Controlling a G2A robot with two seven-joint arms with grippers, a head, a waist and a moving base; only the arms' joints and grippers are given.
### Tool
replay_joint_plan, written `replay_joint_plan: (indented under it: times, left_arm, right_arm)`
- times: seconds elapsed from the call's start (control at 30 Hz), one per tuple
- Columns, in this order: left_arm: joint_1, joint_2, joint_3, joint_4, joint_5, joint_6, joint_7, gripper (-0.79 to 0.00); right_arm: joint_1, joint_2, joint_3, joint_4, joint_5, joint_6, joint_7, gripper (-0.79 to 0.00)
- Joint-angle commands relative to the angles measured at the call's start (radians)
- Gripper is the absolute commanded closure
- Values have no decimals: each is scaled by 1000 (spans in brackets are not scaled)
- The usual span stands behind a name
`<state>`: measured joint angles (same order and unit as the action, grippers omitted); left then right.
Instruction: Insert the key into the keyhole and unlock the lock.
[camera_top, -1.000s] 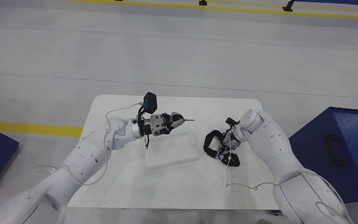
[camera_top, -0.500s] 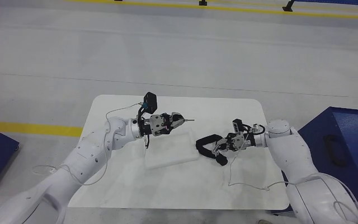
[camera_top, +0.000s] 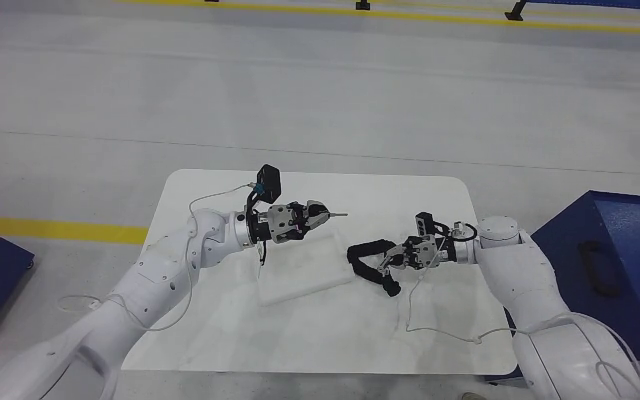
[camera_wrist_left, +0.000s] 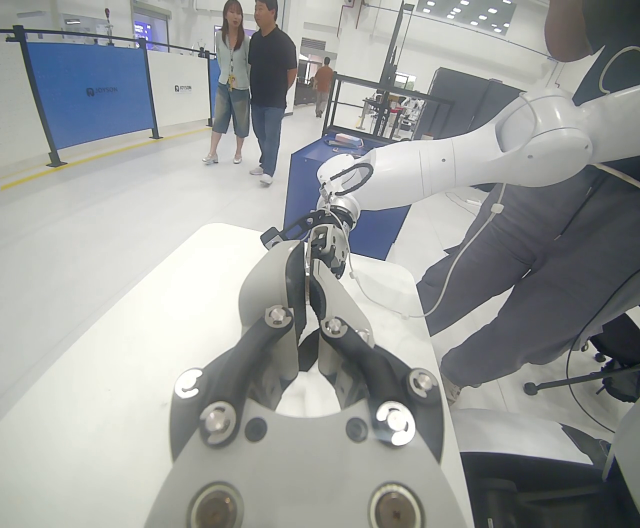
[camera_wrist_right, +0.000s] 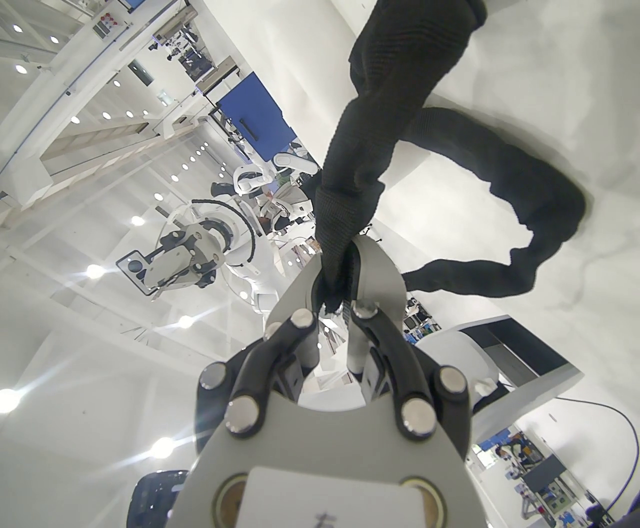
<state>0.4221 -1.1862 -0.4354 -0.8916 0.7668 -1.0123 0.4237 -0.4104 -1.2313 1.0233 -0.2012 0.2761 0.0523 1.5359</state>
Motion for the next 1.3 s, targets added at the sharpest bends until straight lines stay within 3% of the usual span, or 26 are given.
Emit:
replay_joint_plan:
  times: [0.0, 0.23, 0.4, 0.6, 1.0, 1.13, 1.27]
  left_arm:
    - [0, 0, 0, 0, 0, 0, 0, 0]
    - [0, 0, 0, 0, 0, 0, 0, 0]
    - [0, 0, 0, 0, 0, 0, 0, 0]
    - [0, 0, 0, 0, 0, 0, 0, 0]
    - [0, 0, 0, 0, 0, 0, 0, 0]
    - [0, 0, 0, 0, 0, 0, 0, 0]
    - [0, 0, 0, 0, 0, 0, 0, 0]
  right_arm:
    - [0, 0, 0, 0, 1, 0, 0, 0]
    - [-7, 0, 3, -5, 6, 4, -13, 0]
    - [-27, 29, 61, -30, 118, 82, 0, 0]
    - [-77, 97, 129, -138, 305, 232, 0, 0]
    - [-245, 276, 32, -409, 862, 245, -13, 0]
    - [-219, 326, 28, -400, 807, 240, -13, 0]
    - [-219, 326, 28, -400, 807, 240, -13, 0]
